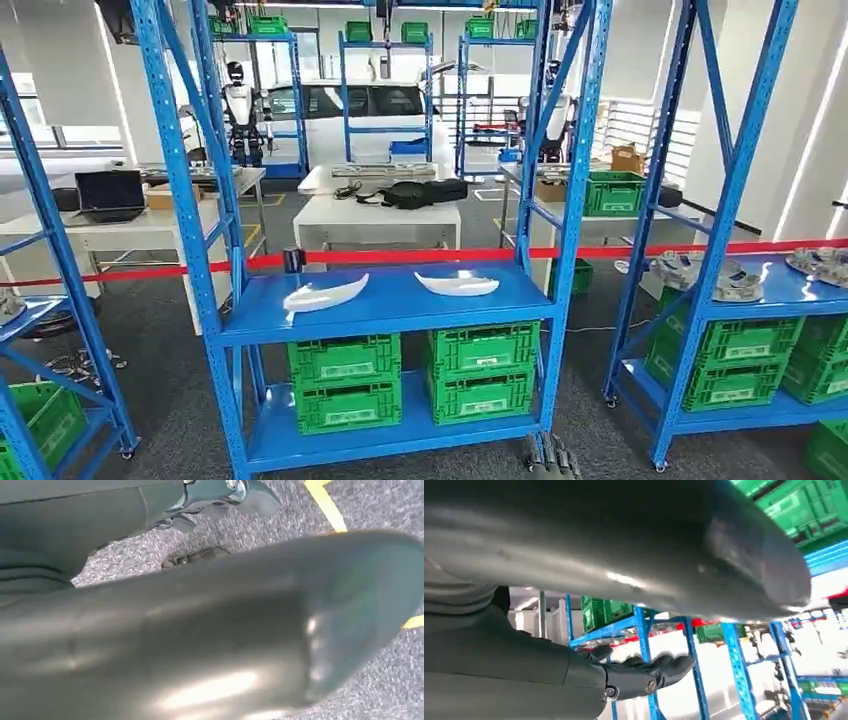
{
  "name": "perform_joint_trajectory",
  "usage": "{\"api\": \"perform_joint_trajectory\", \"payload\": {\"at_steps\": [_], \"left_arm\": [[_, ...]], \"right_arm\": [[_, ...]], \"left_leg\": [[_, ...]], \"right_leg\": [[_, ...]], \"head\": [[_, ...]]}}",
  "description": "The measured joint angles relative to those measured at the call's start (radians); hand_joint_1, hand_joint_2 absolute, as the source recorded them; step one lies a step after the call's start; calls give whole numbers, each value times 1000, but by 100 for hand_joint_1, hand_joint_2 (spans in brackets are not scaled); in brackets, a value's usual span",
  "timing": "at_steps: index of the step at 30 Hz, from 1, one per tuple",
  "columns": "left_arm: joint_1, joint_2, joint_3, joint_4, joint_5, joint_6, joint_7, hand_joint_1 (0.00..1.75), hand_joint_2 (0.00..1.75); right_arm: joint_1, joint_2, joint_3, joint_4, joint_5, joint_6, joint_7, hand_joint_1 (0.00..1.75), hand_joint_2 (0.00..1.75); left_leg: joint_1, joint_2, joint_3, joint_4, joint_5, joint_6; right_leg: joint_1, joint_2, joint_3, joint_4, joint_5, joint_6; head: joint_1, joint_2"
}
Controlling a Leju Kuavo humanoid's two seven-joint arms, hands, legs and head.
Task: Take the parts from the cabinet and place them on the table.
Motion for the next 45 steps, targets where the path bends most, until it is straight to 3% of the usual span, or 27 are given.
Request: {"api": "perform_joint_trajectory", "payload": {"at_steps": [2, 4, 5, 7, 8, 9, 10, 12, 14, 16, 18, 20, 21, 22, 24, 26, 27, 28, 30, 32, 34, 35, 36, 37, 39, 42, 45], "left_arm": [[1, 0, 0, 0, 0, 0, -1, 0, 0], [4, 0, 0, 0, 0, 0, -1, 0, 0], [6, -1, 0, 0, 0, 0, -2, 0, 0], [7, -2, 0, 0, 0, 0, -2, 0, 0], [7, -1, 0, 0, 0, 0, -3, 0, 0], [5, 0, 0, -1, 0, 0, -5, 0, 0], [5, 0, 0, -1, 0, 0, -8, 0, 0], [3, -2, 0, -1, 0, -2, -12, 0, 0], [-2, -3, 0, -1, 0, -3, -15, 0, 0], [-1, -4, 0, -1, 0, -3, -16, 0, 0], [6, -4, 0, -1, 0, -3, -15, 0, 0], [11, -3, 0, -1, 0, -1, -14, 0, 0], [12, -3, 0, -1, 0, 0, -14, 0, 0], [14, -2, 0, -1, 0, 1, -13, 0, 0], [24, 5, 0, -1, 0, 1, -11, 0, 0], [25, 2, 1, 0, 0, 2, -8, 0, 0], [19, 0, 1, -1, 1, 2, -8, 0, 0], [12, -1, 1, -2, 3, 2, -8, 0, 0], [8, -3, 0, -1, 10, 2, -8, 0, 0], [9, -3, 0, -1, 12, 1, -5, 0, 0], [13, -3, 1, -1, 15, 1, -5, 0, 0], [13, -3, 1, -1, 17, 1, -4, 0, 0], [13, -3, 1, -1, 17, 2, -4, 0, 0], [13, -4, 1, -1, 17, 1, -4, 0, 0], [14, -4, 1, -1, 18, 2, -4, 0, 0], [11, -4, 2, -1, 24, 12, 7, 0, 0], [8, -5, 2, -1, 30, 13, 11, 0, 0]], "right_arm": [[2, 1, 0, 0, 1, 0, -1, 0, 0], [8, 1, 0, 0, 2, 0, 0, 0, 0], [9, 0, 0, 0, 2, 0, 0, 0, 0], [10, 0, 0, 0, 3, 0, -1, 0, 0], [13, 0, 0, 1, 3, 0, -1, 0, 0], [12, 0, 0, 5, 3, 0, -1, 0, 0], [18, 2, 0, 4, 3, 1, -2, 0, 0], [15, 1, 0, 4, 4, -1, -4, 0, 0], [7, 2, 0, 3, 5, -5, -6, 0, 0], [9, 3, 0, 3, 6, -5, -8, 0, 0], [16, 5, 0, 4, 6, -4, -7, 0, 0], [19, 5, 0, 4, 6, -4, -7, 0, 0], [20, 6, 0, 4, 7, -4, -6, 0, 0], [21, 6, 0, 5, 8, -3, -6, 0, 0], [31, 6, 0, 12, 9, -3, -4, 0, 0], [32, 10, 0, 12, 9, 0, -1, 0, 0], [27, 10, 0, 9, 9, -2, -1, 0, 0], [16, 11, 0, 7, 11, -3, 0, 0, 0], [14, 11, 0, 8, 11, -4, 0, 0, 0], [31, 11, 0, 11, 12, -2, 3, 0, 0], [43, 8, 0, 14, 11, -2, 4, 0, 0], [44, 7, 0, 14, 11, -2, 4, 0, 0], [44, 7, 0, 14, 12, -2, 3, 0, 0], [44, 7, 0, 14, 11, -2, 3, 0, 0], [46, 4, 0, 18, 12, -1, 3, 0, 0], [42, 4, 0, 18, 11, 2, 2, 0, 0], [31, 6, 0, 18, 12, 1, 2, 0, 0]], "left_leg": [[0, 3, 1, 1, -4, -1], [2, 3, 8, 1, -13, -8], [4, 3, 16, 1, -20, -13], [10, 4, 41, 3, -41, -29], [10, 7, 39, 0, -50, -38], [10, 10, 50, 4, -57, -47], [8, 10, 47, -4, -64, -56], [10, 13, 71, 5, -66, -72], [16, 12, 17, 102, -27, -80], [14, 11, -95, 253, -15, -85], [12, 11, -196, 323, -103, -84], [8, 11, -245, 284, -177, -76], [4, 11, -252, 233, -162, -70], [-3, 10, -252, 159, -85, -59], [-21, -1, -256, 6, 218, -33], [-23, -9, -235, 27, 207, -33], [-18, -4, -228, 23, 197, -26], [-19, -3, -213, 15, 187, -19], [-13, -4, -167, -7, 165, -10], [-12, -6, -122, -22, 136, -10], [-13, -12, -82, -26, 107, -8], [-13, -14, -62, -26, 90, -8], [-14, -16, -41, -26, 73, -9], [-14, -16, -22, -26, 59, -11], [-18, -19, 11, -14, 27, -21], [-17, -23, 15, 2, 2, -38], [-18, -21, 23, -3, -5, -23]], "right_leg": [[-1, -1, -85, 145, -62, 4], [-6, -3, -126, 188, -53, 7], [-9, -5, -111, 140, -14, 10], [-17, -15, -32, -51, 105, 15], [-15, -20, -22, -75, 92, 20], [-5, -27, -22, -104, 49, 9], [-1, -28, -11, -89, 57, -12], [1, -21, -3, -89, 39, -35], [-1, -11, 36, -93, 20, -52], [-1, -9, 73, -101, -7, -62], [0, -2, 121, -108, -40, -66], [0, 7, 179, -119, -75, -64], [-1, 10, 209, -125, -93, -62], [-1, 11, 240, -132, -112, -60], [2, 15, 280, -142, -148, -55], [3, 25, 309, -178, -169, -40], [3, 24, 320, -170, -149, -35], [3, 24, 307, -141, -122, -28], [9, 5, 215, 19, -68, -30], [13, 1, 114, 127, -138, -36], [16, 2, 46, 134, -263, -33], [16, 1, 20, 111, -300, -29], [15, 1, 4, 63, -280, -27], [14, 1, -1, 7, -209, -26], [11, -7, -11, -128, 63, -25], [17, -9, 3, -122, 86, -51], [17, -1, 11, -123, 83, -51]], "head": [[0, 0], [0, 0], [1, 0], [1, 0], [0, 0], [2, -1], [-4, 0], [-3, 0], [-7, 0], [-9, 0], [-10, 0], [-10, 0], [-10, 0], [-11, 0], [-10, -2], [-10, -1], [-10, -1], [-11, 0], [-8, 0], [-7, 0], [-6, 0], [-6, 0], [-5, 0], [-5, 0], [-4, 0], [-5, 0], [-7, 0]]}}
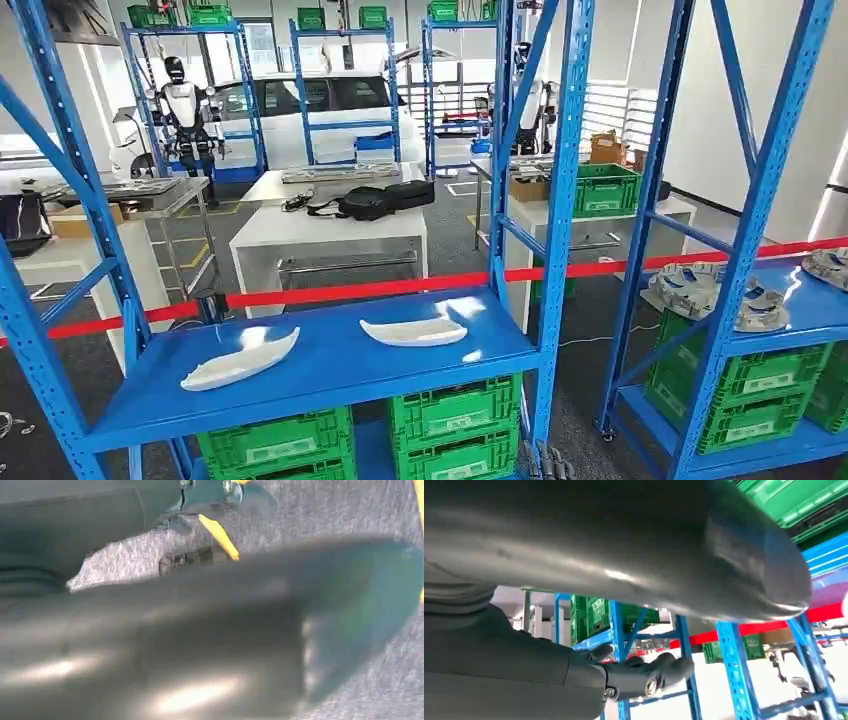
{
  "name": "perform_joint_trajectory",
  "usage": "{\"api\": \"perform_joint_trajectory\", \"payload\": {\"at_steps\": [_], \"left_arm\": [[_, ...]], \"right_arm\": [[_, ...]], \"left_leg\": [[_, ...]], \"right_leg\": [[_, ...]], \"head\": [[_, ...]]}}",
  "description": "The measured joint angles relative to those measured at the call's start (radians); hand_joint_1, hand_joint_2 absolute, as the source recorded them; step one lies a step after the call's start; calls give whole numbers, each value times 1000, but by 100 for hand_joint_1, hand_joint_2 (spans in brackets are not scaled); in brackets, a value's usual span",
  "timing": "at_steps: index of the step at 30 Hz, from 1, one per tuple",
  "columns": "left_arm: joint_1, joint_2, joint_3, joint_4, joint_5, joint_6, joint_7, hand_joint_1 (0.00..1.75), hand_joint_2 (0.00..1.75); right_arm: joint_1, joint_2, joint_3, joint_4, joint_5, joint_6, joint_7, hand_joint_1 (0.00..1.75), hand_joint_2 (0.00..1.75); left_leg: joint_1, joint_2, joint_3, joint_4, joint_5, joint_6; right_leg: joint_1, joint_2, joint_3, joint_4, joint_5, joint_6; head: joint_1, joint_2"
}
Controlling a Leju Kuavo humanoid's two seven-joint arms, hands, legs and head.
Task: Take the parts from the cabinet and place them on the table.
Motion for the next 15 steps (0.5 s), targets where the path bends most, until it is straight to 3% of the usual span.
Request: {"api": "perform_joint_trajectory", "payload": {"at_steps": [7, 8, 9, 10, 15], "left_arm": [[-7, 1, 4, 0, 15, -18, -2, 0, 0], [-9, 1, 5, 0, 18, -21, -5, 0, 0], [-8, 1, 5, 0, 18, -23, -5, 0, 0], [-8, 0, 6, 0, 18, -24, -6, 0, 0], [-9, 1, 14, 0, 18, -24, -7, 0, 0]], "right_arm": [[3, 0, 0, 0, 0, 2, 0, 0, 0], [4, 0, 0, 0, 2, 2, 0, 0, 0], [4, 0, 0, 0, 3, 2, 0, 0, 0], [3, 0, 0, 0, 3, 2, 0, 0, 0], [3, 0, 0, 0, 7, 2, 0, 0, 0]], "left_leg": [[1, 4, 10, -14, -6, -1], [2, 5, 17, -26, -16, -3], [5, 6, 18, -28, -16, -15], [5, 6, 18, -28, -17, -20], [5, 6, 19, -28, -18, -21]], "right_leg": [[4, 5, 2, 0, -13, -10], [6, 4, 1, 0, -13, -10], [8, 3, 2, 1, -13, -10], [8, 3, 3, 1, -13, -10], [5, 3, 13, 1, -14, -10]], "head": [[-1, 0], [-1, 0], [0, 0], [0, 0], [0, 0]]}}
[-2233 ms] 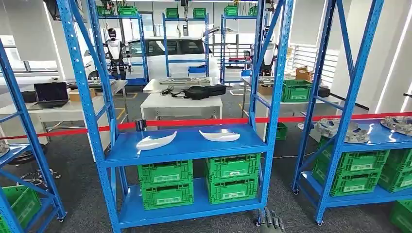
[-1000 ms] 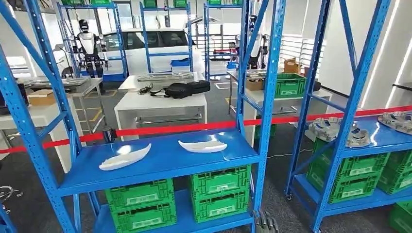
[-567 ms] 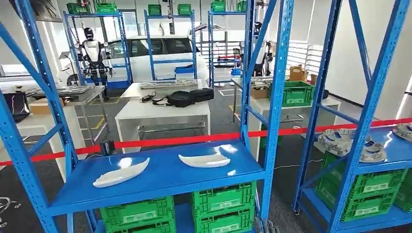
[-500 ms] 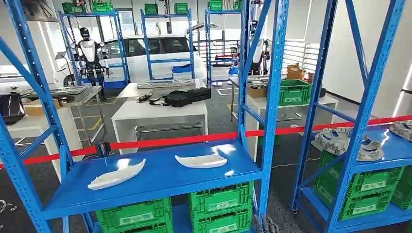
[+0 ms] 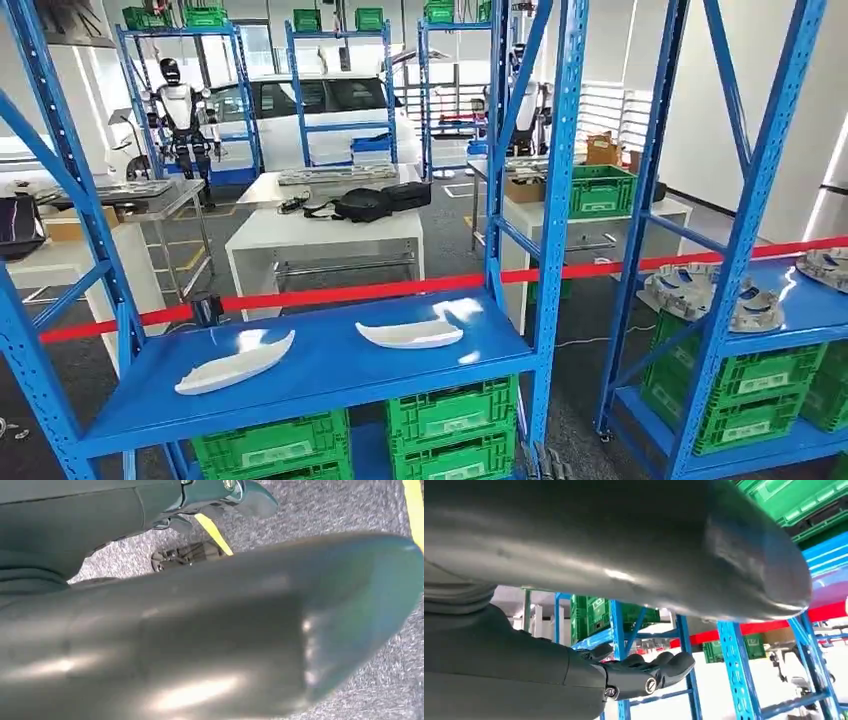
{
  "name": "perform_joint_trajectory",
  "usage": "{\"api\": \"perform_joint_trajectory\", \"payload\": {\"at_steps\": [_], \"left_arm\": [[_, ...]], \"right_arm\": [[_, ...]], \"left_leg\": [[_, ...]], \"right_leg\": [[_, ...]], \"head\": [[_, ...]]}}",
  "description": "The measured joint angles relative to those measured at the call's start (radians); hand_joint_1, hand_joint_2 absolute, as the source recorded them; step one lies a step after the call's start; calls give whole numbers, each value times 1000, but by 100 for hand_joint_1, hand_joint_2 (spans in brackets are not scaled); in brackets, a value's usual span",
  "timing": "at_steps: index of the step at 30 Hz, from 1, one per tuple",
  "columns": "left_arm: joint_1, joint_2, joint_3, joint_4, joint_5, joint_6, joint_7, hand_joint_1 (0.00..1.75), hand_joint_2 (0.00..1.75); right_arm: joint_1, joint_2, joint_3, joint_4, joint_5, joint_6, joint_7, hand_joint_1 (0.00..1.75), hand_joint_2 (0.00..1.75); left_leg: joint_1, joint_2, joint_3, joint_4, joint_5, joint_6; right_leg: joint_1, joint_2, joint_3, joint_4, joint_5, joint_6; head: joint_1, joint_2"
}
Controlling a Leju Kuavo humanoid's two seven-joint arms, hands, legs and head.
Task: Take the parts from the cabinet and place them on the table.
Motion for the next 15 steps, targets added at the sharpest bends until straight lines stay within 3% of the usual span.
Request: {"api": "perform_joint_trajectory", "payload": {"at_steps": [15], "left_arm": [[0, 0, 6, 0, 0, 0, 0, 0, 0]], "right_arm": [[0, 0, 0, 0, 0, 0, 0, 0, 0]], "left_leg": [[-2, 0, 0, 7, -1, 2]], "right_leg": [[-3, 0, 3, 0, 2, 3]], "head": [[0, 0]]}}
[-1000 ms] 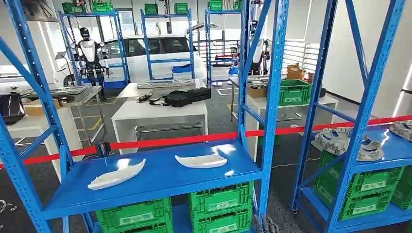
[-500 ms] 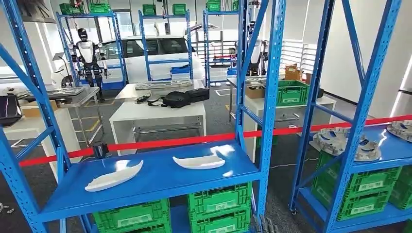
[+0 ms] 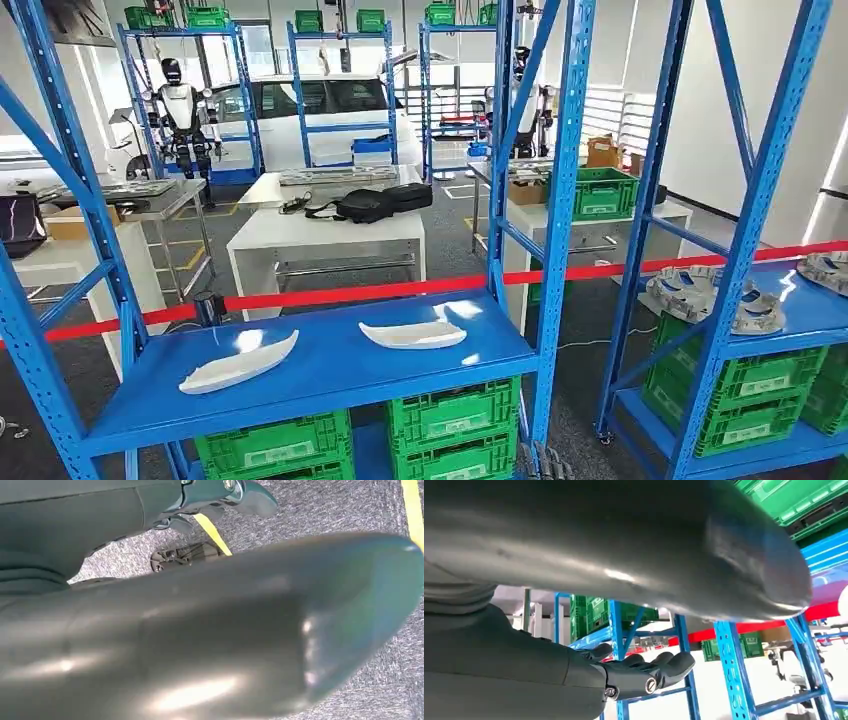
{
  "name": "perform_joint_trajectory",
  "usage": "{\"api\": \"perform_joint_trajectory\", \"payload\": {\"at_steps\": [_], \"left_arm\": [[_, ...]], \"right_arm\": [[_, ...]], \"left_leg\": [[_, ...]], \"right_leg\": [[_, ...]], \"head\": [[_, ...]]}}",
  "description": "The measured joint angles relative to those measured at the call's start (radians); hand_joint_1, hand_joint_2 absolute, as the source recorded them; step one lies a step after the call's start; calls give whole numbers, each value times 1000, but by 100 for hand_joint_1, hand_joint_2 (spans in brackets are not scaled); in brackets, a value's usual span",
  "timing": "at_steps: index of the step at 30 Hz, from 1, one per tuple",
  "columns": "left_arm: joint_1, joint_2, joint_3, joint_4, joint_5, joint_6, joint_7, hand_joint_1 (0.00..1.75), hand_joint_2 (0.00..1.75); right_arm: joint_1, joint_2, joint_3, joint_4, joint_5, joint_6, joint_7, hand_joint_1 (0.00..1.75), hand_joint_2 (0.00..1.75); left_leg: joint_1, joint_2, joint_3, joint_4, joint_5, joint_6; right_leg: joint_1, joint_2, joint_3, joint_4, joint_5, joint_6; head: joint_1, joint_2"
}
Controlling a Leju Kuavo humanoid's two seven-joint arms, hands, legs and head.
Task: Take the parts from the cabinet and place them on the table.
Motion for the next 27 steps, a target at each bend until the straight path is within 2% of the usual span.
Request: {"api": "perform_joint_trajectory", "payload": {"at_steps": [8, 12, 13, 14, 15, 17, 18, 19, 20, 21, 22, 23, 24, 25, 27], "left_arm": [[3, 6, 2, 0, 7, 1, -16, 0, 0], [3, 9, 4, 0, 13, -1, -20, 0, 0], [2, 8, 5, 0, 15, -3, -23, 0, 0], [2, 7, 5, 0, 16, -8, -24, 0, 0], [1, 7, 6, 0, 17, -11, -25, 0, 0], [1, 5, 6, 0, 18, -11, -23, 0, 0], [1, 4, 6, 0, 18, -12, -23, 0, 0], [1, 3, 6, 0, 18, -12, -22, 0, 0], [2, 3, 7, 0, 18, -13, -22, 0, 0], [2, 2, 7, 0, 18, -13, -21, 0, 0], [2, 1, 7, 0, 18, -13, -21, 0, 0], [2, 1, 7, 0, 18, -14, -21, 0, 0], [0, 2, 7, 0, 18, -14, -21, 0, 0], [-1, 2, 7, 0, 18, -15, -19, 0, 0], [-2, 0, 7, 0, 18, -15, -16, 0, 0]], "right_arm": [[-9, 10, 23, 0, 51, 11, 12, 0, 0], [-47, 29, 42, 0, 72, 24, 13, 0, 0], [-58, 36, 48, -2, 77, 24, 1, 0, 0], [-65, 41, 54, -7, 84, 21, -21, 0, 0], [-79, 49, 64, -8, 92, 23, -45, 0, 0], [-86, 62, 90, -8, 95, 27, -50, 0, 0], [-84, 67, 103, -8, 95, 30, -48, 0, 0], [-80, 69, 116, -8, 97, 32, -48, 0, 0], [-79, 70, 129, -8, 97, 32, -48, 0, 0], [-80, 72, 137, -8, 97, 32, -48, 0, 0], [-81, 74, 145, -8, 97, 31, -50, 0, 0], [-81, 75, 152, -8, 97, 32, -52, 0, 0], [-82, 75, 161, -8, 97, 34, -54, 0, 0], [-83, 79, 172, -8, 97, 37, -54, 0, 0], [-80, 79, 192, -8, 97, 39, -53, 0, 0]], "left_leg": [[-5, 0, -6, 10, -3, 7], [-8, 0, -11, 13, 0, 19], [0, 1, -4, -1, 8, 28], [5, 7, 9, -9, 15, 29], [7, 8, 10, -12, 17, 36], [8, 11, 11, -12, 15, 37], [8, 11, 13, -11, 12, 37], [10, 10, 16, -10, 8, 35], [12, 8, 21, -9, 2, 31], [15, 6, 29, -7, -6, 25], [19, 4, 39, -5, -15, 20], [20, 4, 49, -2, -29, 12], [15, 5, 37, -1, -38, 2], [15, 5, 39, 3, -47, -6], [18, 7, 51, -8, -56, -20]], "right_leg": [[-3, 0, 0, -1, 4, 8], [-5, 0, 1, -6, 9, 19], [1, 2, 3, -8, 9, 27], [-2, -2, -6, 5, 4, 29], [-2, -2, -33, 56, -27, 31], [-7, -4, -115, 219, -91, 37], [-10, -5, -153, 288, -107, 40], [-13, -7, -175, 315, -100, 42], [-16, -8, -170, 287, -68, 45], [-20, -10, -141, 216, -18, 48], [-23, -12, -98, 125, 33, 51], [-28, -17, -63, 34, 63, 55], [-17, -14, -44, 36, 33, 54], [-19, -13, -37, 22, 12, 30], [-10, -11, -38, 28, -3, 13]], "head": [[0, 0], [0, 0], [0, 0], [0, 0], [3, 0], [4, 0], [5, 0], [4, 0], [5, 0], [5, 0], [5, 0], [5, 0], [7, 0], [6, 0], [0, 0]]}}
